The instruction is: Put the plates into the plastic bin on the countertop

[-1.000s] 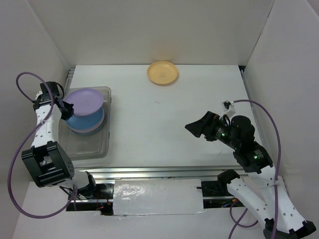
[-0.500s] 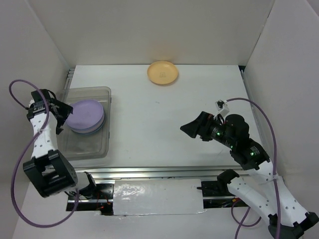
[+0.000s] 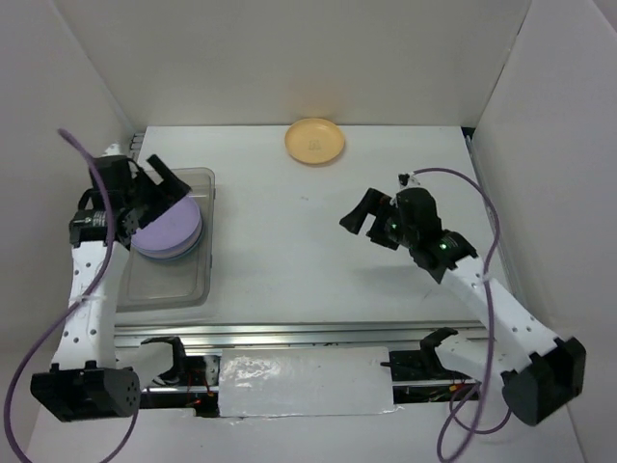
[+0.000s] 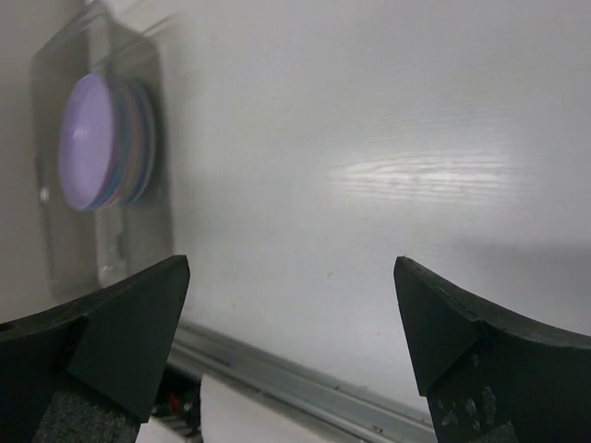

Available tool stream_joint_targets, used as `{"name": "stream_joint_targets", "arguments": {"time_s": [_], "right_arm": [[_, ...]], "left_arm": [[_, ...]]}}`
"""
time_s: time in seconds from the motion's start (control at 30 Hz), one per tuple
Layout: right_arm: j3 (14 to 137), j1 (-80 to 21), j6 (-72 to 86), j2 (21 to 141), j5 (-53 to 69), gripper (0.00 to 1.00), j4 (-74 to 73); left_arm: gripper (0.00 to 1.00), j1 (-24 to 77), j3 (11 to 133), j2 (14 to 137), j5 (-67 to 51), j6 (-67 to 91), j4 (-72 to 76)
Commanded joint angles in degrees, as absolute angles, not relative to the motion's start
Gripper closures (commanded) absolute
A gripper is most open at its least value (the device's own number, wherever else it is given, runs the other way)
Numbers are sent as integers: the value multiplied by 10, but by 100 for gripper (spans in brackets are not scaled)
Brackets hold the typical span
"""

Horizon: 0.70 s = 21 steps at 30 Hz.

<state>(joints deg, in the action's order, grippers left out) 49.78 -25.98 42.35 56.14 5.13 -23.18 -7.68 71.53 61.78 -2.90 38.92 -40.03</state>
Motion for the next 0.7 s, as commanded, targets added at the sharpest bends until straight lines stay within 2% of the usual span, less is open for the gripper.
{"name": "stream_joint_targets", "arguments": {"time_s": [0.0,0.1,0.2,0.3,0.43,0.53,0.67], "right_arm": [[522,-229,435,619,2,0,-188],[494,-201,459,603,18,0,-165],[451,-194,479,535,3,0,-159],[425,-192,481,448,-16,0,-196],[423,-194,460,348,-3,0,-270],[437,-191,433,317,31,0,-316],[437,-191,411,287,64,0,-344]], "left_arm": [[1,29,705,674,-55,371,-355],[1,115,729,756,-33,391,-313],[1,152,779,829,-26,409,-281],[1,184,868,985,-24,416,-252],[1,203,1100,1176,-4,416,-284],[1,201,1204,1298,-3,448,-268],[1,192,1213,1367,-3,507,-162]]}}
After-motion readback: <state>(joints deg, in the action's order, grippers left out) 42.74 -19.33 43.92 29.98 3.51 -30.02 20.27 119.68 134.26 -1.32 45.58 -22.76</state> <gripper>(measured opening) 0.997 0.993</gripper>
